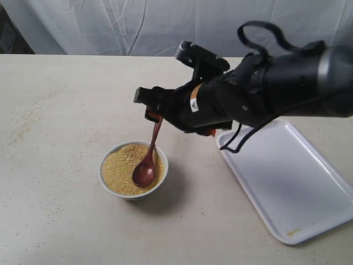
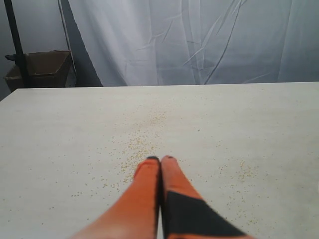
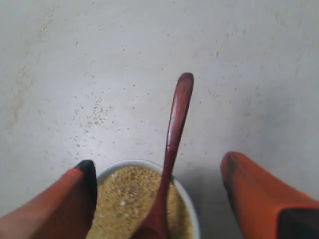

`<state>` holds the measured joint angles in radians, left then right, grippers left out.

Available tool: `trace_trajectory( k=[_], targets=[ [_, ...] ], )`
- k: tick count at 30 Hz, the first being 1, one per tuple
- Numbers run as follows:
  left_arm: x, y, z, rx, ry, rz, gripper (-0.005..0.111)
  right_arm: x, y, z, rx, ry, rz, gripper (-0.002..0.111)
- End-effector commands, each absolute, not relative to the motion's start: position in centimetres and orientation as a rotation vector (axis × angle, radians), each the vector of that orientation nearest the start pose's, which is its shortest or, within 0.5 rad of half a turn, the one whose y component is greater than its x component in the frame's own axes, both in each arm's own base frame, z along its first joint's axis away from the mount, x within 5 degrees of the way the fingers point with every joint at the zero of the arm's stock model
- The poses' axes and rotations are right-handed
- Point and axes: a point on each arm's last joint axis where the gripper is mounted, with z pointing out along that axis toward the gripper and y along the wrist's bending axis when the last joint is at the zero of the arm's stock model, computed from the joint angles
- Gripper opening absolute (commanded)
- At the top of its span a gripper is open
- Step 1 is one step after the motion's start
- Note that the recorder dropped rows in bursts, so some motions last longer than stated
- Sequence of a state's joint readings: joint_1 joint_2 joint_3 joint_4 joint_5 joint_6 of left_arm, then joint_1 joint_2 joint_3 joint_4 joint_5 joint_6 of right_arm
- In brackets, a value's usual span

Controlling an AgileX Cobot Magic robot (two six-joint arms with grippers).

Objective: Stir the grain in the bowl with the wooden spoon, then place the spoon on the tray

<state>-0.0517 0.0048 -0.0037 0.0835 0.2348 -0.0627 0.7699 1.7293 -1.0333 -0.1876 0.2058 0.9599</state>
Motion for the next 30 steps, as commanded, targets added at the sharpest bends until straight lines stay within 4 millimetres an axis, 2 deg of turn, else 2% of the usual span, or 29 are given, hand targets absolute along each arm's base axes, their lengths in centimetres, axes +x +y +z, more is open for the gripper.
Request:
trace_trajectory(
  k=[1,3,6,7,10,11,12,13,14,15,16,18,21,23,24,26,30],
  targets=[
    [5.6,-0.1,19.2,0.042,1.713,-0.011,0.0,25.6,23.4,23.0,-0.593,2.383,0.325,0.06],
    [5.6,-0.1,19.2,0.042,1.713,-0.011,0.0,25.2,22.7,22.8,-0.769,2.388,0.191,0.042],
    [5.6,-0.1,19.2,0.042,1.713,-0.011,0.0,24.8,22.2,21.8,-0.802,2.42,0.145,0.006],
    [5.6,-0.1,19.2,0.042,1.713,-0.011,0.0,24.6,22.2,21.4,-0.777,2.427,0.178,-0.001],
    [5.6,-0.1,19.2,0.042,1.713,-0.011,0.0,24.0,22.7,20.3,-0.648,2.348,0.404,0.0],
    [5.6,-0.1,19.2,0.042,1.713,-0.011,0.0,23.3,22.8,19.8,-0.479,2.24,0.619,0.0],
    [5.6,-0.1,19.2,0.042,1.713,-0.011,0.0,23.0,22.8,19.8,-0.393,2.164,0.724,0.0],
    [5.6,-0.1,19.2,0.042,1.713,-0.011,0.0,21.8,22.2,19.4,-0.211,2.013,0.918,0.0],
    [5.6,-0.1,19.2,0.042,1.713,-0.011,0.0,21.2,21.6,18.9,-0.148,1.975,0.983,0.0],
    [5.6,-0.1,19.2,0.042,1.713,-0.011,0.0,20.6,20.5,18.2,-0.007,1.945,1.093,0.0],
    [5.6,-0.1,19.2,0.042,1.713,-0.011,0.0,20.8,19.9,17.7,0.066,1.975,1.104,0.0],
    [5.6,-0.1,19.2,0.042,1.713,-0.011,0.0,22.1,18.8,16.4,0.109,2.108,1.116,0.0],
    [5.6,-0.1,19.2,0.042,1.713,-0.011,0.0,26.2,17.4,16.1,-0.005,2.282,1.368,0.007],
    [5.6,-0.1,19.2,0.042,1.713,-0.011,0.0,29.3,16.4,15.2,-0.026,2.376,1.402,0.024],
    [5.6,-0.1,19.2,0.042,1.713,-0.011,0.0,30.7,16.2,14.7,-0.024,2.397,1.419,0.037],
    [5.6,-0.1,19.2,0.042,1.713,-0.011,0.0,32.5,16.8,13.6,-0.043,2.407,1.441,0.052],
    [5.6,-0.1,19.2,0.042,1.713,-0.011,0.0,33.9,18.3,11.8,-0.067,2.42,1.476,0.054]
  ],
)
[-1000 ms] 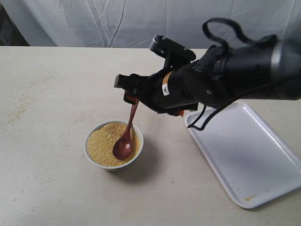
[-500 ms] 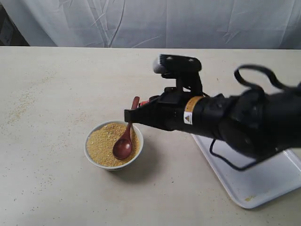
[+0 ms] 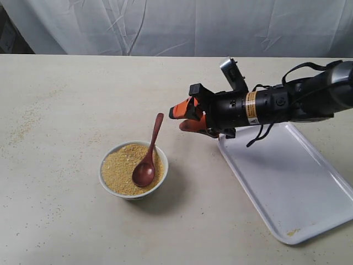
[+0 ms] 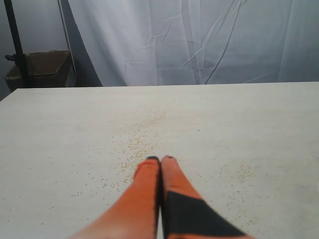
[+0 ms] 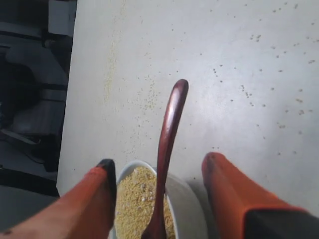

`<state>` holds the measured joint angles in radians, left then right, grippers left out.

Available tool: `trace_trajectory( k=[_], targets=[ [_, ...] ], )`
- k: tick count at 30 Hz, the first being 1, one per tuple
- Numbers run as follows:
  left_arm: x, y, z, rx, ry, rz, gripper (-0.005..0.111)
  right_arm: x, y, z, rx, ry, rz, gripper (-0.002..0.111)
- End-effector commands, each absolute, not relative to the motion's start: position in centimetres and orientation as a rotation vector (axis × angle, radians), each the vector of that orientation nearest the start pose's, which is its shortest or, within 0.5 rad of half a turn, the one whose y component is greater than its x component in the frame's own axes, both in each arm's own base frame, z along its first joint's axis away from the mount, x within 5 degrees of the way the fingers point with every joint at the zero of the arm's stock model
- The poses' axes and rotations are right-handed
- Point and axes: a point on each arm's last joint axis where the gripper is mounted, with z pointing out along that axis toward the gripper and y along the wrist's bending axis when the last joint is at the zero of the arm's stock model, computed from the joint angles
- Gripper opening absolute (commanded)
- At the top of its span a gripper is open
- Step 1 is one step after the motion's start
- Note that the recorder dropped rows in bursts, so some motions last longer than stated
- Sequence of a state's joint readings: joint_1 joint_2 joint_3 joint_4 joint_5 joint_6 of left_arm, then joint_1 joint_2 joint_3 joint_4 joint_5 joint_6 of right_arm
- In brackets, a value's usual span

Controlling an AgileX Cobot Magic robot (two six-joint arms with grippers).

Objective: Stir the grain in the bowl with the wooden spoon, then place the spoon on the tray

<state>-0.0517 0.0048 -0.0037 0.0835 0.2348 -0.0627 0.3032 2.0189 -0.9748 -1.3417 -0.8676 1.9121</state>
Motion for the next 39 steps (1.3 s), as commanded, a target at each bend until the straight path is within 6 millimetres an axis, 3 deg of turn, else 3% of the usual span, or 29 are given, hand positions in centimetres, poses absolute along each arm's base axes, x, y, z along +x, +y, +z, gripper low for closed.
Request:
trace_trajectory(
  k=[1,14,17,22,29,31,35,39],
  targets=[
    [5.6,-0.1,19.2,0.042,1.713,-0.011,0.0,34.1,18.5,11.6,-0.072,2.421,1.478,0.054],
    [5.6,-0.1,19.2,0.042,1.713,-0.011,0.0,35.2,22.6,10.1,-0.089,2.405,1.531,0.054],
    [5.6,-0.1,19.2,0.042,1.713,-0.011,0.0,35.2,23.0,9.8,-0.085,2.412,1.53,0.042],
    [5.6,-0.1,19.2,0.042,1.713,-0.011,0.0,35.4,23.0,9.9,-0.034,2.393,1.541,-0.001],
    [5.6,-0.1,19.2,0.042,1.713,-0.011,0.0,35.9,23.5,12.3,-0.008,2.146,1.731,0.002],
    [5.6,-0.1,19.2,0.042,1.713,-0.011,0.0,35.9,23.6,13.9,-0.087,2.027,1.76,0.002],
    [5.6,-0.1,19.2,0.042,1.713,-0.011,0.0,35.1,23.9,17.1,-0.429,1.773,1.674,0.002],
    [5.6,-0.1,19.2,0.042,1.713,-0.011,0.0,33.6,25.6,17.6,-0.698,1.686,1.523,0.002]
  ],
)
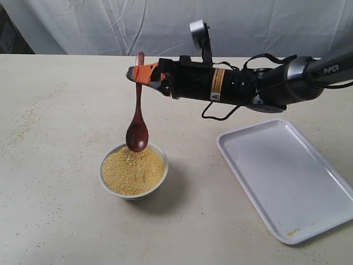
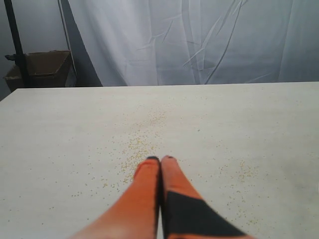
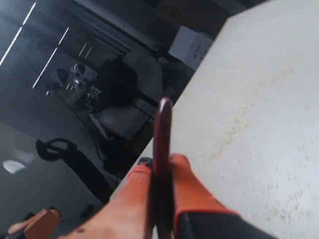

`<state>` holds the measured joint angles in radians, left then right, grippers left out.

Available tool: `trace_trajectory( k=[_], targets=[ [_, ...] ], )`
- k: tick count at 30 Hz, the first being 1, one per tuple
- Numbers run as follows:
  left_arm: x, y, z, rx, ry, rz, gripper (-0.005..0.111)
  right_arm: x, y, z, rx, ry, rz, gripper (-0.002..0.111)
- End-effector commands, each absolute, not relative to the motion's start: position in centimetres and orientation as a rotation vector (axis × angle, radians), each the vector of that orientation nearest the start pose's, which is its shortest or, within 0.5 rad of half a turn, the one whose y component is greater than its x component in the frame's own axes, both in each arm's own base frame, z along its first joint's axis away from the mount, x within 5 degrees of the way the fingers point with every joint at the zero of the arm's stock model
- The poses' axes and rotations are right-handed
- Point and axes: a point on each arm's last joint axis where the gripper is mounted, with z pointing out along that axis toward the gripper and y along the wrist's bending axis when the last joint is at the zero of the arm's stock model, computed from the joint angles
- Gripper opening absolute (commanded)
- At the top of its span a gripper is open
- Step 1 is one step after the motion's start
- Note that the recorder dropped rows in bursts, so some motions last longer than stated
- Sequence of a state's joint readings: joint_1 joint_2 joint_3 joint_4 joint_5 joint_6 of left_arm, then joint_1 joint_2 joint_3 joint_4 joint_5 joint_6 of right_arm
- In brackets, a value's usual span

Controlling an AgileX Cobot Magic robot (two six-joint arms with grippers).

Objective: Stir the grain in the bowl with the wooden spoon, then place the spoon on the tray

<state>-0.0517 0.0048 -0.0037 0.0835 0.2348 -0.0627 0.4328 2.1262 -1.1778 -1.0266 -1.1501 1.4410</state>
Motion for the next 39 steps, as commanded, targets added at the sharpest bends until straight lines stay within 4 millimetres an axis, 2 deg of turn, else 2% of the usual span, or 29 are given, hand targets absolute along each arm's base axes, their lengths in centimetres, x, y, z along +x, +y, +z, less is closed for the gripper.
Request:
trace_trajectory(
  k=[1,5,11,15,18,20,24,25,28,31,33,37,39],
  targets=[
    [5.6,-0.1,19.2,0.042,1.713,-0.011,0.0,33.2,26.1,17.5,-0.728,1.694,1.517,0.002],
    [5.6,-0.1,19.2,0.042,1.713,-0.011,0.0,31.5,28.3,16.7,-0.816,1.751,1.486,0.002],
    [5.6,-0.1,19.2,0.042,1.713,-0.011,0.0,29.9,30.7,15.6,-0.994,1.735,1.264,0.002],
    [5.6,-0.1,19.2,0.042,1.713,-0.011,0.0,30.1,31.0,14.6,-1.05,1.784,1.058,0.002],
    [5.6,-0.1,19.2,0.042,1.713,-0.011,0.0,30.4,30.8,14.3,-1.043,1.809,1.006,0.002],
    [5.6,-0.1,19.2,0.042,1.713,-0.011,0.0,30.5,30.8,15.1,-1.003,1.8,1.03,0.002],
    [5.6,-0.1,19.2,0.042,1.713,-0.011,0.0,30.0,30.9,18.2,-0.965,1.685,1.123,0.002],
    [5.6,-0.1,19.2,0.042,1.713,-0.011,0.0,30.0,30.8,18.9,-0.963,1.655,1.108,0.002],
    [5.6,-0.1,19.2,0.042,1.713,-0.011,0.0,30.5,30.4,19.3,-1.006,1.641,0.943,0.002],
    [5.6,-0.1,19.2,0.042,1.713,-0.011,0.0,31.3,29.7,18.0,-1.026,1.747,0.77,0.002],
    [5.6,-0.1,19.2,0.042,1.713,-0.011,0.0,31.6,29.5,16.7,-1.019,1.816,0.724,0.002],
    [5.6,-0.1,19.2,0.042,1.713,-0.011,0.0,31.3,30.2,14.5,-0.97,1.865,0.874,0.002],
    [5.6,-0.1,19.2,0.042,1.713,-0.011,0.0,30.9,30.7,14.5,-0.978,1.825,0.965,0.002]
  ],
)
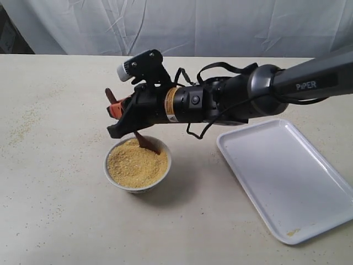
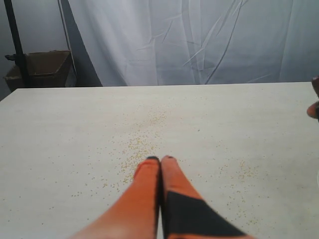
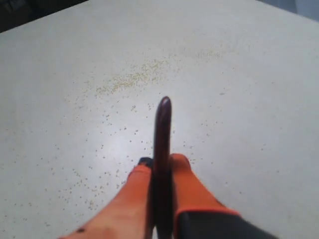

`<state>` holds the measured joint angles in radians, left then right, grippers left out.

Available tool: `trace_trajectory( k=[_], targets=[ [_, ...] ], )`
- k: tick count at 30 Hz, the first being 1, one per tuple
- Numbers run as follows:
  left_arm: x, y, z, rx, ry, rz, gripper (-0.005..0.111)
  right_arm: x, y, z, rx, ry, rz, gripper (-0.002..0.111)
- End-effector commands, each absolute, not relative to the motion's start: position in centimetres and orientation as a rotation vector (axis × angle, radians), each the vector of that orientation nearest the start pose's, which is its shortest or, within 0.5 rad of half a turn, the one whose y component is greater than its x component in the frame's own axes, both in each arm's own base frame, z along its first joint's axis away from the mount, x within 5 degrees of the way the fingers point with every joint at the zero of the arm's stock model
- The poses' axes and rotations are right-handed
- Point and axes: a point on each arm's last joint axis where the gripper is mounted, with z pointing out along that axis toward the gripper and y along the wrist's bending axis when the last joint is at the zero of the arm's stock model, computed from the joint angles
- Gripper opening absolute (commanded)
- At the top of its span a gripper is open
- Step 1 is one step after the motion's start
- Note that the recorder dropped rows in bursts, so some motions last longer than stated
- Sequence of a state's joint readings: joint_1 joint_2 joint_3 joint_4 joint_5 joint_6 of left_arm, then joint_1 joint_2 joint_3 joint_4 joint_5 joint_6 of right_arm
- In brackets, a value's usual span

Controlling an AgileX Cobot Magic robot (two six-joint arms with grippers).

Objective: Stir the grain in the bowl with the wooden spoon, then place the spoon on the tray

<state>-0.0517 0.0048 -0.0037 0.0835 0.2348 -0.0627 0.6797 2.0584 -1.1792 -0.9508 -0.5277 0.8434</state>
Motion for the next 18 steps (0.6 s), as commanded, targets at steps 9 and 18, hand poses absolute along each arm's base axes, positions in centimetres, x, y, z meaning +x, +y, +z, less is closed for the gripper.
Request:
trace_trajectory(
  k=[9,18],
  targets=[
    [5.6,-0.1,19.2,0.042,1.713,-0.011,0.0,31.3,29.7,17.9,-0.986,1.798,0.78,0.002],
    [5.6,-0.1,19.2,0.042,1.713,-0.011,0.0,30.7,30.3,17.8,-0.87,1.857,0.965,0.002]
  ],
)
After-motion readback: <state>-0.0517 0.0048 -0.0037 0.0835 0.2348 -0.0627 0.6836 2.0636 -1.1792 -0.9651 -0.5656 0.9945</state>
